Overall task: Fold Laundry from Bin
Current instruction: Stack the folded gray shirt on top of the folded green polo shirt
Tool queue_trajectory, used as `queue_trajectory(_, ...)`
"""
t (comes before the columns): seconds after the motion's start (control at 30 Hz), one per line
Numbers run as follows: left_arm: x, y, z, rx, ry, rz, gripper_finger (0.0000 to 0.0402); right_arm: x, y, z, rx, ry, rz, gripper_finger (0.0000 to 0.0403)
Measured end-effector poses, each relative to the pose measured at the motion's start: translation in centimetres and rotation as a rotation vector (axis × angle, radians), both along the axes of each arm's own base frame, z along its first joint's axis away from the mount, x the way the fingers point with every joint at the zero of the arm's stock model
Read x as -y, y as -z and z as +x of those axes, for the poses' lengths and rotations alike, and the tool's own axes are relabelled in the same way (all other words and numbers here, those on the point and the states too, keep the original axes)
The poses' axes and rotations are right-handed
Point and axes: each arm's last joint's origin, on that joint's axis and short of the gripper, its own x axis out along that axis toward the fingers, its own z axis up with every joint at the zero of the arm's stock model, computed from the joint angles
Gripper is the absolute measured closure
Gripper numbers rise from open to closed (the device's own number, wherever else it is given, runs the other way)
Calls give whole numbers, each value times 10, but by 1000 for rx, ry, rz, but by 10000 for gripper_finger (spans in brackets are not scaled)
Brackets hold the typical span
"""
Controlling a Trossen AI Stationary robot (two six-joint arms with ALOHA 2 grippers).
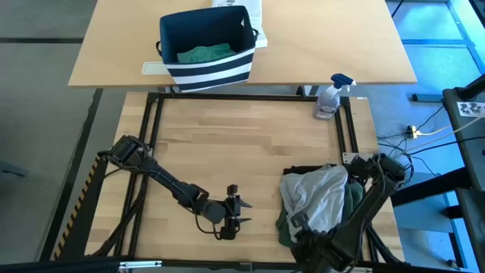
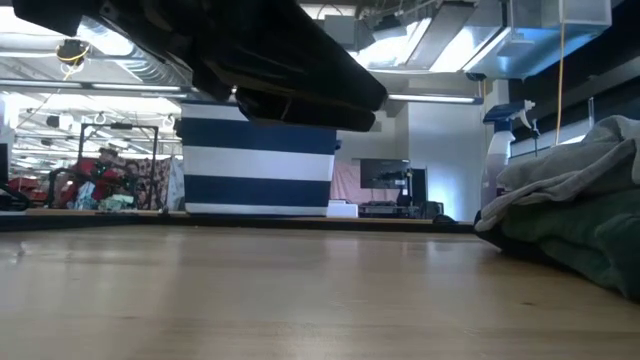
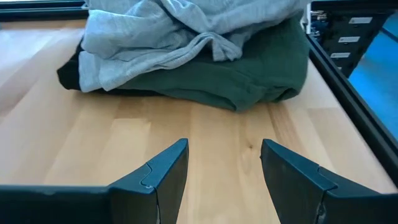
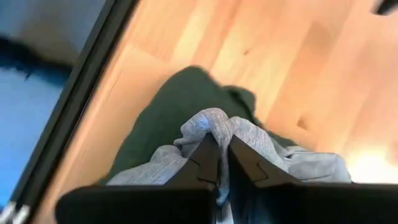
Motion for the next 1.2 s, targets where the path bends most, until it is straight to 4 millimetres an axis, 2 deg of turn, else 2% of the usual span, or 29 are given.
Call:
queue_trajectory(0.2,3,0,-1,-1,6,-8,206,2,-5,2,85,137,-12,396)
queue_trajectory(0.57,4,0,-2,-1,9,-10,206,7,-35,-2,111,267,-9,400)
queue_trajectory(0.67,4,0,-2,0,9,-10,206,2,-26,2,41,256,95,397)
queue_trajectory(0.77,4,0,-2,0,9,-10,206,-1,-3,8,4,257,168,385)
queue_trajectory(0.87,4,0,-2,0,9,-10,206,-2,14,12,-20,252,217,355)
queue_trajectory(0.93,4,0,-2,0,10,-10,206,-3,18,15,-21,235,260,324)
queue_trajectory(1.07,5,0,-3,0,11,-10,206,-5,13,25,19,211,333,246)
queue_trajectory(1.2,6,0,-3,-1,21,-13,206,-3,-1,24,30,215,331,171)
